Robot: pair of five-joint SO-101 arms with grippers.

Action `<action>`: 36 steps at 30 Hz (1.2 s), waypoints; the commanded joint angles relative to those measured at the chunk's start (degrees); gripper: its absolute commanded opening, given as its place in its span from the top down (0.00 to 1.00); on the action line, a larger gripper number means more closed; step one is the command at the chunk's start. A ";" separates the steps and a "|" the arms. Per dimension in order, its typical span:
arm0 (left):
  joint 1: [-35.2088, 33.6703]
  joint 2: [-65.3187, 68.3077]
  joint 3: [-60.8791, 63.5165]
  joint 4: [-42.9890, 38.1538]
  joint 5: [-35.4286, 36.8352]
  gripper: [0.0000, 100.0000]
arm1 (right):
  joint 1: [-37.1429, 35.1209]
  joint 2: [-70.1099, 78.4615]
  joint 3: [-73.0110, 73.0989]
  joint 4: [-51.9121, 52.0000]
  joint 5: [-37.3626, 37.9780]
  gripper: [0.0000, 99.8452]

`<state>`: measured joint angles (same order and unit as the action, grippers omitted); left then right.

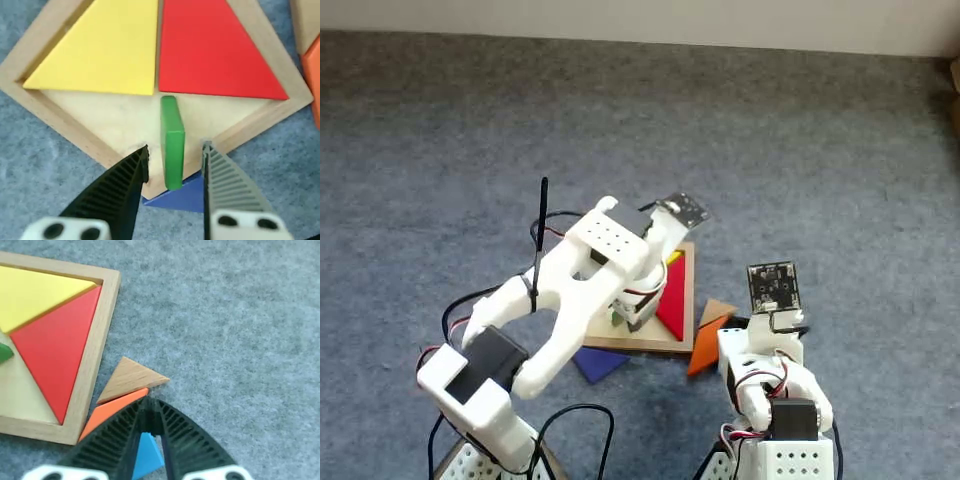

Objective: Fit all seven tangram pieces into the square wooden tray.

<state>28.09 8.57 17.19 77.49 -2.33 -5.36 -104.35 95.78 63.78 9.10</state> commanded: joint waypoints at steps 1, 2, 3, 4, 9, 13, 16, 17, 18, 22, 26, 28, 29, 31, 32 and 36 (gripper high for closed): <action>-5.05 -2.77 -0.48 -2.37 -0.53 0.80 | 0.92 -0.66 6.64 0.13 0.70 0.98; -6.02 -2.86 -0.48 -2.90 -0.53 0.80 | 0.92 -0.66 6.64 0.13 0.70 0.98; -6.90 -2.86 -0.57 -3.34 -0.62 0.80 | 0.92 -0.66 6.64 0.13 0.70 0.98; -7.69 -2.95 -0.57 -3.87 -0.62 0.80 | 0.92 -0.66 6.64 0.13 0.70 0.98; -9.45 -3.30 -4.00 -3.16 -3.52 0.81 | 0.92 -0.66 6.64 0.13 0.70 0.98; -9.27 -3.38 -9.98 3.16 -3.52 0.81 | 0.92 -0.66 6.64 0.13 0.70 0.98; -7.96 -3.38 -14.73 9.32 -3.43 0.81 | 0.92 -0.66 6.64 0.13 0.70 0.98; -7.34 -3.38 -15.87 11.52 -3.34 0.81 | 0.92 -0.66 6.64 0.13 0.70 0.98; -6.55 -3.38 -16.66 13.36 -3.34 0.81 | 0.92 -0.66 6.64 0.13 0.70 0.98; -2.24 -3.47 -16.57 18.55 -1.93 0.81 | 0.92 -0.66 6.64 0.13 0.70 0.98; 1.71 -4.70 -12.00 18.11 -5.01 0.83 | 0.92 -0.66 6.64 0.13 0.70 0.98; 3.30 -6.81 -8.31 16.00 -5.98 0.85 | 0.92 -0.66 6.64 0.13 0.70 0.98; 4.00 -8.13 -6.20 15.30 -6.42 0.86 | 0.92 -0.66 6.64 0.13 0.70 0.98; 4.88 -10.86 -1.27 13.19 -7.12 0.86 | 0.92 -0.66 6.64 0.13 0.70 0.98; 4.97 -12.00 1.27 11.69 -7.03 0.86 | 0.92 -0.66 6.64 0.13 0.70 0.98; 4.97 -14.29 11.03 4.31 -7.03 0.86 | 0.92 -0.66 6.64 0.13 0.70 0.98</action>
<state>31.96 -1.80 21.14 88.13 -8.75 -5.01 -104.35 95.78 63.78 9.10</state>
